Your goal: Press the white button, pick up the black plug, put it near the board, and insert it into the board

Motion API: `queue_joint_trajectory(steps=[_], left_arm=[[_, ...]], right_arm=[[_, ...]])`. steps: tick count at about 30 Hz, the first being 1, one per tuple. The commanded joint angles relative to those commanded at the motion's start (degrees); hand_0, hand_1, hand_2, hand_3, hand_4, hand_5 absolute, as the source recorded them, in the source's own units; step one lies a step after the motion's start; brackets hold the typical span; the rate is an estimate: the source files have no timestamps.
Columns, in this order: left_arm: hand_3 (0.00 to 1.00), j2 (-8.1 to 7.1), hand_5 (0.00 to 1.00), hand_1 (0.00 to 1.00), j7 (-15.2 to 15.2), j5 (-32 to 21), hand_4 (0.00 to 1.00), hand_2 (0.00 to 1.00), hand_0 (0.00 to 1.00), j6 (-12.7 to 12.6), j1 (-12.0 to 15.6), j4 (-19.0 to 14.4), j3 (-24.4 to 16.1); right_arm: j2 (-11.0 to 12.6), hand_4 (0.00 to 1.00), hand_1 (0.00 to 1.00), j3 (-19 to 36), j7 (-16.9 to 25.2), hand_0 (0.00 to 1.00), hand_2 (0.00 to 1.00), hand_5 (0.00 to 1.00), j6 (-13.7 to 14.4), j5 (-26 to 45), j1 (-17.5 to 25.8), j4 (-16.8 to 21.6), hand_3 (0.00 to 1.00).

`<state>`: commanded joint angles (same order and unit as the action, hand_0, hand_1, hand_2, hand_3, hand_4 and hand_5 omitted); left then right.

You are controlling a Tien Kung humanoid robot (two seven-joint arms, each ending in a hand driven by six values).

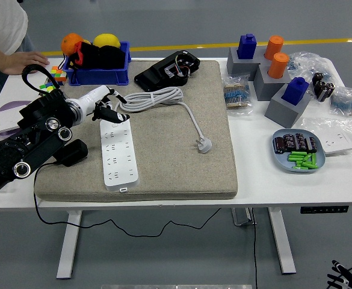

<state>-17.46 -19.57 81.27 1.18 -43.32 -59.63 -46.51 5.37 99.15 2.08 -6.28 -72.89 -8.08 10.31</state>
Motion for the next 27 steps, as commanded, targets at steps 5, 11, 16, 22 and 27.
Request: queue_joint_trajectory(steps=[5, 11, 16, 22, 27], left_arm=[[0.701, -1.06, 0.125, 0.138, 7.22, 0.53, 0.739, 0.213, 0.106, -1.28, 5.61, -4.31, -7.03], [0.674, -2.43, 0.089, 0.492, 8.26, 3.99, 0.755, 0.478, 0.319, -1.12, 14.23, -10.19, -16.5], [0.674, -3.13, 0.089, 0.492, 9.26, 6.78, 0.755, 0.478, 0.319, -0.74, 19.83, -12.06, -21.59], [0.615, -3.42, 0.126, 0.747, 9.75, 11.72, 0.825, 0.677, 0.664, 1.45, 24.93, -12.85, -26.28], [0.544, -2.74, 0.119, 0.88, 8.86, 14.05, 0.933, 0.791, 0.817, 3.56, 27.11, -12.84, -29.16]], right_arm=[[-0.13, 0.738, 0.61, 0.08, -0.14, 0.725, 0.556, 0.498, -0.08, -0.31, 0.36, 0.0, 0.664], [-0.03, 0.738, 0.61, -0.62, 0.07, 0.726, 0.556, 0.498, -0.2, 0.23, 0.91, 0.0, 0.663], [-0.1, 0.738, 0.61, -0.53, 0.15, 0.726, 0.556, 0.498, -0.26, 0.36, 1.09, 0.0, 0.663], [-0.39, 0.738, 0.61, 0.08, 0.19, 0.725, 0.556, 0.498, -0.32, 0.09, 1.47, 0.0, 0.663], [-0.69, 0.738, 0.609, 0.17, 0.18, 0.725, 0.556, 0.498, -0.44, 0.03, 1.74, 0.0, 0.663]])
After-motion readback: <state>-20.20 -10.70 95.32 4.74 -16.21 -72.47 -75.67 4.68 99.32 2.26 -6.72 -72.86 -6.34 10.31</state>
